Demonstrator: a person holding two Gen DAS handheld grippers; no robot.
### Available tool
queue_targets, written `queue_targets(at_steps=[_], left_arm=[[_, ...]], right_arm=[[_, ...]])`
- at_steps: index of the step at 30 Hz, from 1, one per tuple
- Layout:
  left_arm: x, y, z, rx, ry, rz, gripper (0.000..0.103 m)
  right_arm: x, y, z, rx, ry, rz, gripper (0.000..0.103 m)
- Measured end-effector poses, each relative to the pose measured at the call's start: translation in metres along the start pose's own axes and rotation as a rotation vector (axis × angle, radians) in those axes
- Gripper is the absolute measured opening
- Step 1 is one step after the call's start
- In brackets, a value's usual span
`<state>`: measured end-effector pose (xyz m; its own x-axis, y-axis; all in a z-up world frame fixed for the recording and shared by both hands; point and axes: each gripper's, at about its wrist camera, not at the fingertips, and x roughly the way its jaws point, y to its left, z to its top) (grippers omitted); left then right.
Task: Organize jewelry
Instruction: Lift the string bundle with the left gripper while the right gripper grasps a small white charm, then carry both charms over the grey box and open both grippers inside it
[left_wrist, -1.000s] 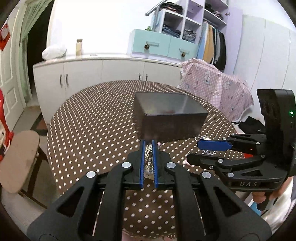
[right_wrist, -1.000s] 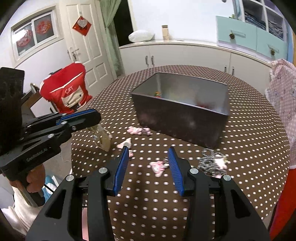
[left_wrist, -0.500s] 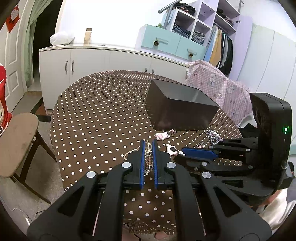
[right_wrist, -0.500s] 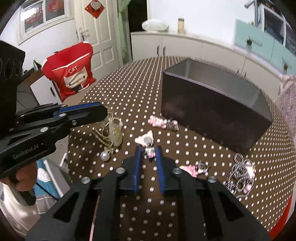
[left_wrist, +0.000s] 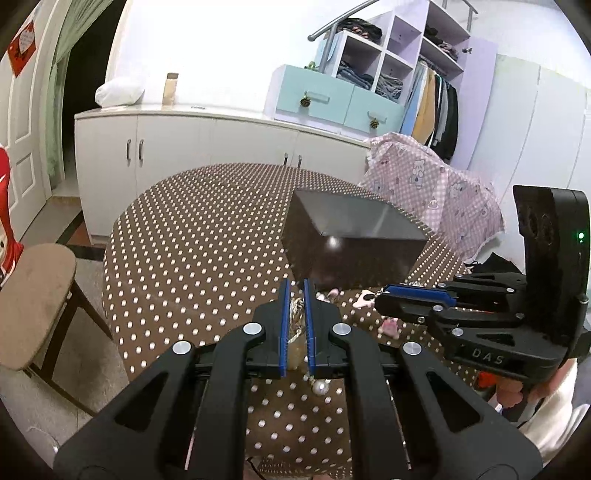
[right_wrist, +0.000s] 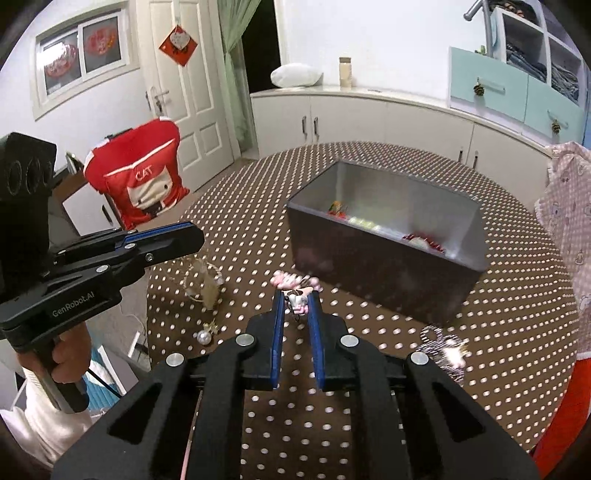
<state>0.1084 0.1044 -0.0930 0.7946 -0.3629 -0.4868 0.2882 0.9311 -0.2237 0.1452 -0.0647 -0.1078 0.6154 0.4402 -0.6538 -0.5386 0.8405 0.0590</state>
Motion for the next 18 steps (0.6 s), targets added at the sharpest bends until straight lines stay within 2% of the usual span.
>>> queue_targets(at_steps=[6, 11, 16, 17, 18], left_arm=[[-0.002, -0.013, 0.022, 0.018, -0.044, -0.024, 0.008], [-0.003, -0.029, 0.045, 0.075, -0.085, -0.024, 0.008], [-0.001, -0.037, 0.048, 0.137, -0.081, -0.031, 0.009], [0.001, -0.037, 0.043, 0.141, -0.067, -0.026, 0.016], [0.003, -0.034, 0.037, 0.139, -0.048, -0.015, 0.027]], right_arm=[[-0.017, -0.015, 0.008, 0.016, -0.046, -0.034, 0.012], [-0.029, -0.028, 0.016, 0.030, -0.083, -0.058, 0.012], [-0.037, -0.034, 0.015, 0.043, -0.102, -0.070, 0.012], [-0.038, -0.036, 0.013, 0.044, -0.101, -0.071, 0.012], [-0.037, -0.037, 0.011, 0.046, -0.097, -0.073, 0.012]])
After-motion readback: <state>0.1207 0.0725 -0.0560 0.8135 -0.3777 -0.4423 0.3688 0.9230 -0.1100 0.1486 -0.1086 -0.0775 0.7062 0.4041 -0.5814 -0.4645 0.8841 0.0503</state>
